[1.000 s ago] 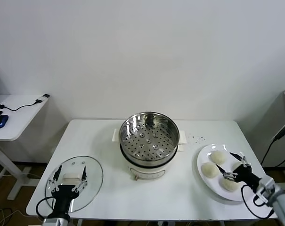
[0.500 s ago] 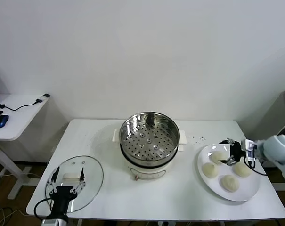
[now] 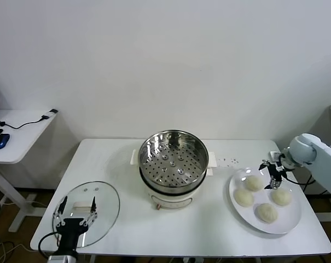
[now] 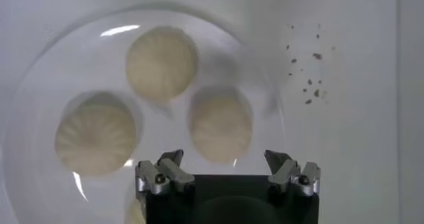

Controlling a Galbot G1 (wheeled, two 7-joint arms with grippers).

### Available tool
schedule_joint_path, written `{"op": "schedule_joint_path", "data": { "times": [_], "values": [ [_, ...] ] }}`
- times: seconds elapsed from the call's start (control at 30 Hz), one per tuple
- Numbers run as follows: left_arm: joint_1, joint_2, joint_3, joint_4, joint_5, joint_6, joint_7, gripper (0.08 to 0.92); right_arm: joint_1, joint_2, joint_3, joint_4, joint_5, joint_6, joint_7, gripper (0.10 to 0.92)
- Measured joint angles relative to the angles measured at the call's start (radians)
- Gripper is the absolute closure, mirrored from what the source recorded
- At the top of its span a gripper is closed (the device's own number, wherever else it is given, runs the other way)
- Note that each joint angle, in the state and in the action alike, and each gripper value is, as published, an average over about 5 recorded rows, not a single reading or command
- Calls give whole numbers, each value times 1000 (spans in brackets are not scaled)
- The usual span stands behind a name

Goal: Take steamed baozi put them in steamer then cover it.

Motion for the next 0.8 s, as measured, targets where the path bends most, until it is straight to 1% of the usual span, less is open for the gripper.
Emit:
{"op": "schedule_joint_path", "data": {
  "times": [0.2,0.5,0.8],
  "values": [
    [-8,1,0,9,-15,3,0,177,31,67,-62,-70,6,2,-14,203],
    [-16,1,-7,23,-28,7,-1,177,40,128,-98,-134,9,5,-23,205],
    [-20,0,-9,39,-35,6,-1,177,40,144,-112,-163,15,11,-32,303]
  ]
}}
